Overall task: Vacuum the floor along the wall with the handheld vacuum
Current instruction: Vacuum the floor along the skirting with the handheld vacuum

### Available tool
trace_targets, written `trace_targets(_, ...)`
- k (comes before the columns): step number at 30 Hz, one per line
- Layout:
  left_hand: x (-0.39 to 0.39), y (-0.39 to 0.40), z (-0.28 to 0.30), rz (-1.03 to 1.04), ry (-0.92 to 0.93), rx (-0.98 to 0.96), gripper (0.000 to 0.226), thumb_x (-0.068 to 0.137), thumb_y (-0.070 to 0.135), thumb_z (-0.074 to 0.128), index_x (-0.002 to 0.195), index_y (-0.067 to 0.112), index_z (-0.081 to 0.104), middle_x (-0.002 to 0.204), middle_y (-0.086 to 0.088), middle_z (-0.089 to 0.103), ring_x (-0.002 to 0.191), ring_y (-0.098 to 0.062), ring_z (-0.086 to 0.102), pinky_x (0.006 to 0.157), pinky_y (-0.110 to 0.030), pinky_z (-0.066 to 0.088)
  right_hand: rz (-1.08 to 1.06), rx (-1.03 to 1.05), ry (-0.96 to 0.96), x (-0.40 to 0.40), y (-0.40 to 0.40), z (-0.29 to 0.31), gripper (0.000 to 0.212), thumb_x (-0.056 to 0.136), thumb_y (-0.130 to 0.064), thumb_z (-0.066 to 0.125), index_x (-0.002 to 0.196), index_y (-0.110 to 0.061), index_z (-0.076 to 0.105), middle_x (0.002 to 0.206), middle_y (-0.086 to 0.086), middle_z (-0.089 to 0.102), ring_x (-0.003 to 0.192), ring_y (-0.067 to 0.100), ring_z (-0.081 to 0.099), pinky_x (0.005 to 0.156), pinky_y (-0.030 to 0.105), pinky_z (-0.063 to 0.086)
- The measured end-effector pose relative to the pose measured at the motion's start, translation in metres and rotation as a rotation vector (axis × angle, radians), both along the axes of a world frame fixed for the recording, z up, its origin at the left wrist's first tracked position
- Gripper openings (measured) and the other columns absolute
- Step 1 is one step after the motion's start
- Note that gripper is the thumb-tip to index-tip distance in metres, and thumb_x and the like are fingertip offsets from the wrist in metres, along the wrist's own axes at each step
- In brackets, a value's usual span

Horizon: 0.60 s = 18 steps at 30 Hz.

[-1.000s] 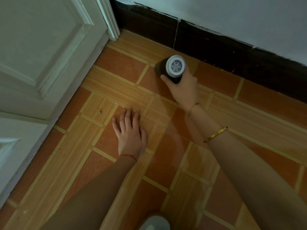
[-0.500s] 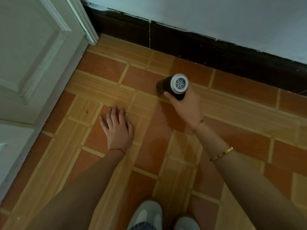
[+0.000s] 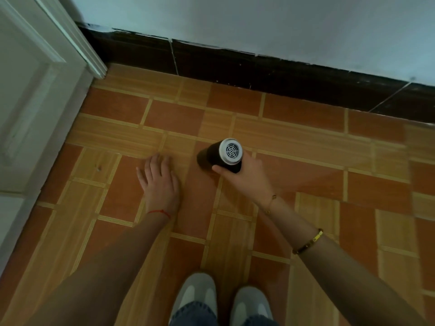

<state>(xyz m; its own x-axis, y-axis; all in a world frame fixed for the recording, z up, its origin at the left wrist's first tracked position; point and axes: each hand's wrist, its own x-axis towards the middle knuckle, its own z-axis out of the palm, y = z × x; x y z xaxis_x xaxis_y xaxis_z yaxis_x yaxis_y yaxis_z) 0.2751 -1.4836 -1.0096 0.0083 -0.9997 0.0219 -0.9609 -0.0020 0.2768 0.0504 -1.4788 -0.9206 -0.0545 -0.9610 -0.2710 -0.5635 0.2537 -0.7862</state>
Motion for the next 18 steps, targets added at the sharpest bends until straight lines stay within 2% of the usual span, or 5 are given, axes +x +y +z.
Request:
trace_targets(8, -0.040, 0.004, -0.001, -0.169, 0.013, 0.013, 0.050, 0.099, 0.030, 0.029, 0.144, 0.015, 0.042, 0.153, -0.014, 0.037, 0.145, -0.033, 0.028, 0.120, -0.062, 0.014, -0.298, -0.091, 0.106, -0.060, 0.021, 0.000, 0.064, 0.078, -0.051, 0.073, 0.131, -0.021, 0.054, 0.113, -0.007, 0.068, 0.103, 0.007, 0.062, 0.081, 0.020, 0.050)
trace_targets(10, -0.048, 0.004, -0.002, -0.204, -0.009, 0.031, 0.051, 0.099, 0.033, 0.028, 0.146, 0.015, 0.041, 0.153, -0.015, 0.038, 0.145, -0.033, 0.029, 0.119, -0.063, 0.016, -0.289, -0.087, 0.109, -0.066, 0.028, 0.001, 0.063, 0.078, -0.051, 0.074, 0.130, -0.021, 0.054, 0.111, -0.010, 0.068, 0.102, 0.005, 0.062, 0.081, 0.021, 0.051)
trace_targets(13, -0.063, 0.003, -0.006, -0.252, -0.029, 0.076, 0.054, 0.098, 0.036, 0.027, 0.148, 0.016, 0.038, 0.154, -0.016, 0.037, 0.146, -0.034, 0.028, 0.118, -0.066, 0.014, -0.222, -0.046, 0.072, -0.067, 0.039, 0.002, 0.066, 0.078, -0.049, 0.074, 0.134, -0.023, 0.050, 0.113, -0.014, 0.064, 0.101, -0.004, 0.054, 0.077, 0.006, 0.041)
trace_targets(15, -0.070, 0.003, -0.009, -0.260, -0.033, 0.092, 0.056, 0.098, 0.038, 0.026, 0.149, 0.017, 0.035, 0.155, -0.015, 0.035, 0.148, -0.034, 0.027, 0.118, -0.068, 0.008, -0.190, -0.021, 0.050, -0.066, 0.045, -0.001, 0.067, 0.077, -0.049, 0.075, 0.134, -0.023, 0.050, 0.117, -0.011, 0.066, 0.103, -0.003, 0.055, 0.073, -0.001, 0.038)
trace_targets(18, -0.072, 0.004, -0.009, -0.251, -0.035, 0.098, 0.058, 0.096, 0.040, 0.026, 0.150, 0.018, 0.035, 0.157, -0.014, 0.033, 0.149, -0.033, 0.023, 0.119, -0.068, 0.004, -0.225, -0.031, 0.039, -0.069, 0.050, -0.005, 0.067, 0.076, -0.050, 0.076, 0.132, -0.022, 0.052, 0.114, -0.011, 0.067, 0.106, 0.003, 0.060, 0.073, -0.001, 0.039)
